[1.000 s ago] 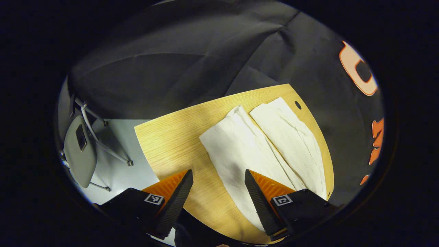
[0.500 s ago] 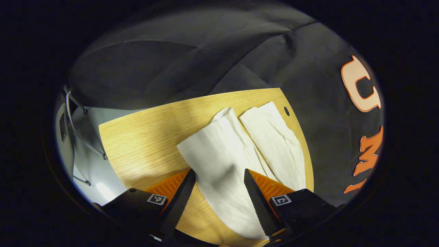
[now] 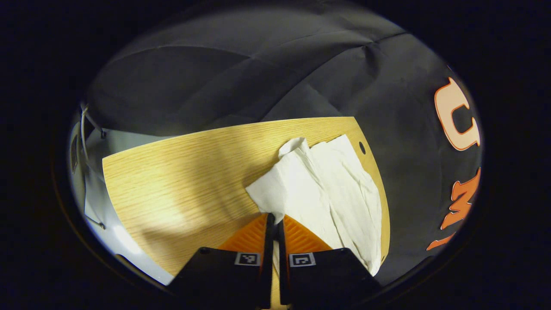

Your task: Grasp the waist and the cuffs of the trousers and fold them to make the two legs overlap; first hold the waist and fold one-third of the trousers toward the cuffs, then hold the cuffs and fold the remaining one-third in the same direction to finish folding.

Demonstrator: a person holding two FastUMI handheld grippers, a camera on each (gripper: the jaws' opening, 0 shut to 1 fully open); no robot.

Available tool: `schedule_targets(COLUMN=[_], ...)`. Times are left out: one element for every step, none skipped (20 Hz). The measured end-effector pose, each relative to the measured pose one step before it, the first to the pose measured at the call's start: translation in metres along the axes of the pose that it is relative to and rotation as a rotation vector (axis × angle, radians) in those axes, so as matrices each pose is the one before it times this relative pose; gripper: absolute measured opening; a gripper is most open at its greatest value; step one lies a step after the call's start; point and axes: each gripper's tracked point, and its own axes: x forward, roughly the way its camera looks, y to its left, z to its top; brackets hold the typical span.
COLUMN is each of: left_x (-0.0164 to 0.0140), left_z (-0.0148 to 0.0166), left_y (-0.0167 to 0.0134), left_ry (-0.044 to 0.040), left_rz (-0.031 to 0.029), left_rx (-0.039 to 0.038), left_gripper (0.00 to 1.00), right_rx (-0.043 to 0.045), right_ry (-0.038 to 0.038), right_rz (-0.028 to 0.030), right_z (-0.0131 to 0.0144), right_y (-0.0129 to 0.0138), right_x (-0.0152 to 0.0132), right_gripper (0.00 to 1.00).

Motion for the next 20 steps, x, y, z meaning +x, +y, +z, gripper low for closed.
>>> schedule_targets(left_x=[0.00061, 0.0022, -0.00324, 0.00222, -0.00037, -0.00132, -0.0025, -0.00421, -0.0047, -0.00225, -0.00231, -0.00155, -0.00202, -0.00138, -0.00263, -0.00191, -0.00221, -0.00388, -0.00092, 0.00338], left_z=[0.00011, -0.0023, -0.00462, 0.00097, 0.00287, 0.00105, 0.00279, 0.00112, 0.00217, 0.00362, 0.00336, 0.00354, 0.0026, 0.00351, 0.0017, 0.00157, 0.00172, 0.00174, 0.00334, 0.00437], left_y=[-0.00124, -0.0011, -0.00452, -0.00214, -0.002, -0.00348, -0.0016, -0.00257, -0.00407, -0.00369, -0.00593, -0.00638, -0.00768, -0.00689, -0.00753, -0.00438, -0.00469, -0.00721, -0.00797, -0.00785], left_ry=[0.004, 0.00848, 0.01228, 0.00259, -0.004, -0.00462, -0.00954, -0.00256, 0.00016, -0.00544, -0.00435, -0.00674, 0.00021, -0.00353, -0.0002, -0.00034, 0.00536, 0.00084, 0.00345, 0.00021], left_rz=[0.00035, 0.00072, -0.00794, -0.00769, -0.00847, -0.01066, -0.00543, -0.0073, -0.01482, -0.01049, -0.02209, -0.01981, -0.02708, -0.02119, -0.01791, -0.01392, -0.01769, -0.01976, -0.02144, -0.01895], left_rx=[0.01607, 0.0158, 0.0127, 0.01635, 0.00656, 0.00311, 0.0062, 0.00397, 0.00366, 0.00603, 0.00507, 0.00741, 0.00622, 0.00764, 0.01017, 0.01261, 0.00972, 0.00603, 0.00824, 0.00942], left_gripper=[0.09, 0.08, 0.07, 0.06, 0.06, 0.06, 0.06, 0.06, 0.06, 0.06, 0.06, 0.07, 0.06, 0.04, 0.05, 0.04, 0.05, 0.06, 0.05, 0.06], right_rx=[-0.00341, -0.01117, -0.00139, 0.01758, 0.04066, 0.04226, 0.03631, 0.02265, 0.01128, 0.00052, 0.00009, 0.00093, -0.00394, -0.00853, -0.00906, -0.00189, 0.00623, 0.01099, 0.01183, 0.00974], right_ry=[0.00202, -0.00495, -0.01039, -0.00041, -0.00083, 0.01176, 0.00741, 0.00908, -0.00594, -0.01199, -0.01096, -0.00692, -0.01494, -0.01212, -0.01004, -0.01056, -0.00734, -0.01252, -0.00518, -0.01163], right_rz=[0.00129, -0.008, -0.01069, 0.00056, 0.01767, 0.02806, 0.02543, 0.01877, 0.02377, 0.01802, 0.00713, 0.01769, 0.03044, 0.03182, 0.01663, 0.00928, 0.01708, 0.01101, 0.00832, 0.00407], right_z=[-0.00184, -0.00035, 0.00143, 0.0002, 0.00067, -0.00221, 0.00073, -0.00033, 0.00139, 0.00298, 0.00195, 0.00168, 0.00355, 0.00225, 0.00155, 0.00295, 0.00131, 0.00291, 0.00173, 0.00339], right_y=[0.00239, -0.00019, -0.00154, -0.00051, 0.00163, 0.0014, -0.00075, -0.00101, 0.00209, 0.00185, 0.00086, 0.00527, 0.00866, 0.00972, 0.00733, 0.00698, 0.00969, 0.00843, 0.00558, 0.00618], right_x=[0.0028, 0.002, 0.0011, 0.00163, 0.00074, 0.00076, -0.00042, -0.0012, -0.00118, -0.00286, -0.00399, -0.00394, -0.00379, -0.0035, -0.00395, -0.00235, -0.00273, -0.00193, -0.00209, -0.00092], right_gripper=[0.72, 0.57, 0.51, 0.34, 0.22, 0.1, 0.07, 0.03, 0.02, 0.01, 0.01, 0.01, 0.01, 0.01, 0.01, 0.01, 0.01, 0.0, 0.0, 0.0])
